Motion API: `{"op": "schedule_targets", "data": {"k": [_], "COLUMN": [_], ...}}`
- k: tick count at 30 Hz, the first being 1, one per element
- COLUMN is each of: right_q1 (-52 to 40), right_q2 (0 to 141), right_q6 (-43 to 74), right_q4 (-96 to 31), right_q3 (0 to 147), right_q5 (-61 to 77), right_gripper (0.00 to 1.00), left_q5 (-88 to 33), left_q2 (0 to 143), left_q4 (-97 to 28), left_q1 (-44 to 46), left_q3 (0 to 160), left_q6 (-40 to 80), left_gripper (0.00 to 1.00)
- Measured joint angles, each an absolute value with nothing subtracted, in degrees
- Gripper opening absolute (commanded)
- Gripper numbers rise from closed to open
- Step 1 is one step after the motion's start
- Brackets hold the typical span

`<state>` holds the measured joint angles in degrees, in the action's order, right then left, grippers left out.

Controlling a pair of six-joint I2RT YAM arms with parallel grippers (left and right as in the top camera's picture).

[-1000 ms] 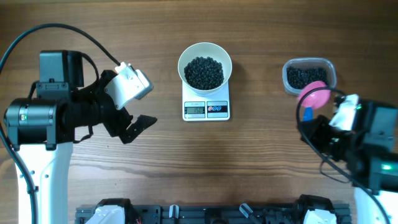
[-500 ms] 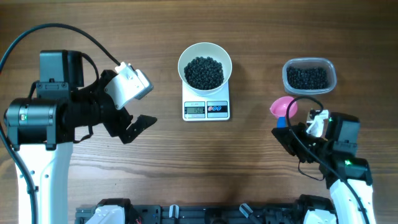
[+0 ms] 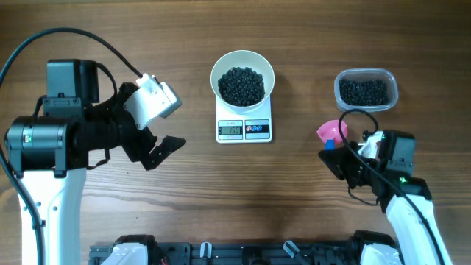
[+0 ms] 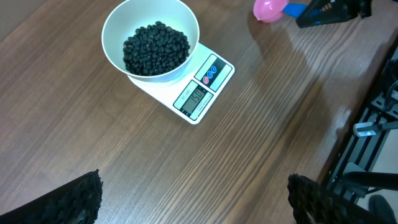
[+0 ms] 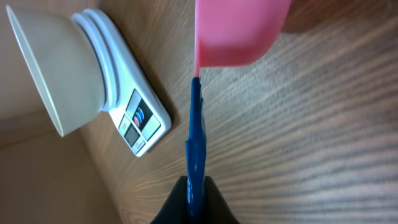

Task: Scoop item into bowl and weigh 150g on scale
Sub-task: 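Carry the pink scoop down toward the table front with the right gripper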

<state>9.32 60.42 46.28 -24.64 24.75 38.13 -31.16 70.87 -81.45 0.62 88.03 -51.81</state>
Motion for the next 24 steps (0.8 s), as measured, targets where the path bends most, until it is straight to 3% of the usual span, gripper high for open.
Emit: {"op": "schedule_targets", "data": {"k": [4,7,17,24], "right_q1": [9.3,9.3,9.3,9.3], "right_q2": [64.2,66.8,69.9,69.9], "right_q6": [46.2,46.2,46.3,46.7], "right_q4": [-23.2,-23.0,-23.5,-23.6], "right_q3": [24.8,24.8,24.8,24.8], "right_q5": [38.6,39.2,39.4,39.4], "right_gripper": [0.06,0.16,0.31,0.64], "left_q5": [-31.2,-31.2,-31.2,-31.2], "left_q2": [70.9,70.9,70.9,70.9], "left_q4": [-81.4,-81.4,-81.4,-81.4], "left_q1": [0.6,0.6,0.6,0.6], "left_q3": [88.0,88.0,88.0,88.0], "left_q6": [-51.8,-51.8,-51.8,-51.8], "left_gripper": [1.0,1.0,1.0,1.0]}}
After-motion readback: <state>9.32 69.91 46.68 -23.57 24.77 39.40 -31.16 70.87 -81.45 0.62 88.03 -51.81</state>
